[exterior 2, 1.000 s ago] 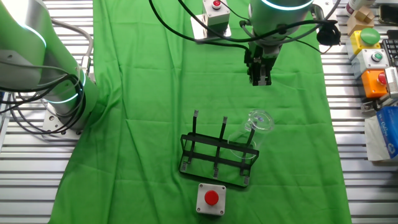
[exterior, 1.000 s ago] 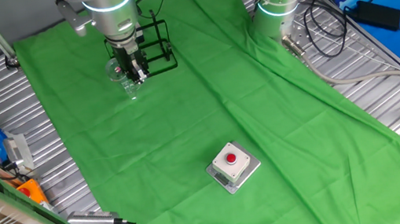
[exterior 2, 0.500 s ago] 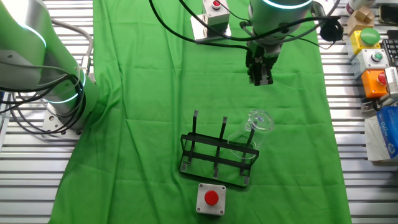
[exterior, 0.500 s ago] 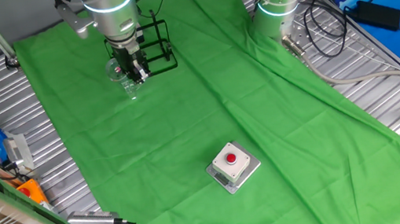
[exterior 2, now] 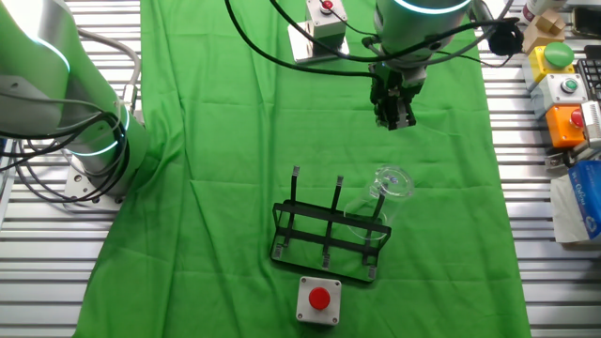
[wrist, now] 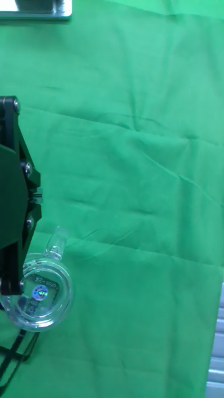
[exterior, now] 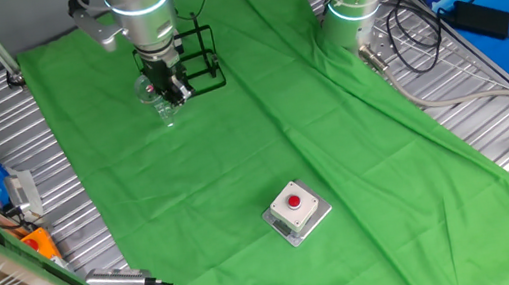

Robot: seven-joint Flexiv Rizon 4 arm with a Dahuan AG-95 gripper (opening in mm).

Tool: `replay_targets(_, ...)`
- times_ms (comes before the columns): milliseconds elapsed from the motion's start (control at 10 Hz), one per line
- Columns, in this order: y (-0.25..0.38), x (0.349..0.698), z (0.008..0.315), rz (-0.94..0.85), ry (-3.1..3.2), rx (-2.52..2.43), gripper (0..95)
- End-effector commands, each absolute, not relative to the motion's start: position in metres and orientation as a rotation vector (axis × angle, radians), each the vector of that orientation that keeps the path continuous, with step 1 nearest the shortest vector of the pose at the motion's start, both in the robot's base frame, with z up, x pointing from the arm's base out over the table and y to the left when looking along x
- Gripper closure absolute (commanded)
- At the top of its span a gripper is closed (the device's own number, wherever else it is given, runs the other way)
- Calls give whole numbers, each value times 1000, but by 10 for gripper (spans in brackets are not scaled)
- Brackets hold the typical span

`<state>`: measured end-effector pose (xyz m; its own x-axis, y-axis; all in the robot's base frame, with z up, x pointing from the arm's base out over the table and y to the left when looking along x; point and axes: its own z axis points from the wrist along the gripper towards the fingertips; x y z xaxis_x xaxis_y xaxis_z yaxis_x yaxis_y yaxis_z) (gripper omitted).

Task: Take the cup off the cup rack

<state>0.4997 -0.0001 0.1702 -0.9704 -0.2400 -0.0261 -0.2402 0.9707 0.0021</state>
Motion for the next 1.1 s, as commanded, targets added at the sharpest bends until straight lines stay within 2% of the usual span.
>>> replay_targets(100,0,500,170,10,3089,-420,950)
replay_targets(1100,0,500,170,15,3078,-609,950)
